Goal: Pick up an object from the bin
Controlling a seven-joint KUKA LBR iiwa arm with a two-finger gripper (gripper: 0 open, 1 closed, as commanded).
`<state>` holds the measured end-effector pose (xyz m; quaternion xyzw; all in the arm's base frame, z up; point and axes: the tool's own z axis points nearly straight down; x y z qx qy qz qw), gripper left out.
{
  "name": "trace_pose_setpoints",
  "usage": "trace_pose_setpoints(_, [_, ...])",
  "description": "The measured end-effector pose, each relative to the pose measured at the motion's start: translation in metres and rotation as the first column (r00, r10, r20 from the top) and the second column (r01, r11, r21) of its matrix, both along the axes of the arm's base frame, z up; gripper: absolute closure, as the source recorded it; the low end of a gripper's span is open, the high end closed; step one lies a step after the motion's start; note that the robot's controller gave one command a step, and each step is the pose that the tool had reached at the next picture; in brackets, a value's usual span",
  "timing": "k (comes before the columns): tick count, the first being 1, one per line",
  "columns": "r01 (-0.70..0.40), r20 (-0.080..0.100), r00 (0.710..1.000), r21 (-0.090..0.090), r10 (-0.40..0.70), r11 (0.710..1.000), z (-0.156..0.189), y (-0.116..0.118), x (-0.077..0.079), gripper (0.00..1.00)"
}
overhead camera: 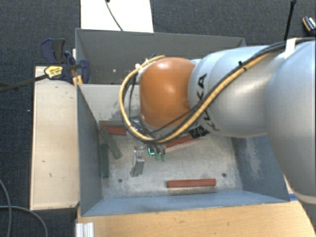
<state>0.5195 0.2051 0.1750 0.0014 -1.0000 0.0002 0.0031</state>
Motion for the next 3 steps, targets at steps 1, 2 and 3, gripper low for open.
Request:
trace_pose_setpoints(1, [-0.2,0.007,0.98,-0.001,0.2,0.98,0.019,-0.055,-0.031,0.0])
trace_pose_setpoints(2, [-0.336,0.001,0.942,-0.001,0.336,0.942,-0.06,-0.151,-0.025,0.0])
trace_pose_setpoints(3, [-0.421,0.011,0.907,0.0,0.421,0.907,-0.105,-0.164,-0.03,0.0])
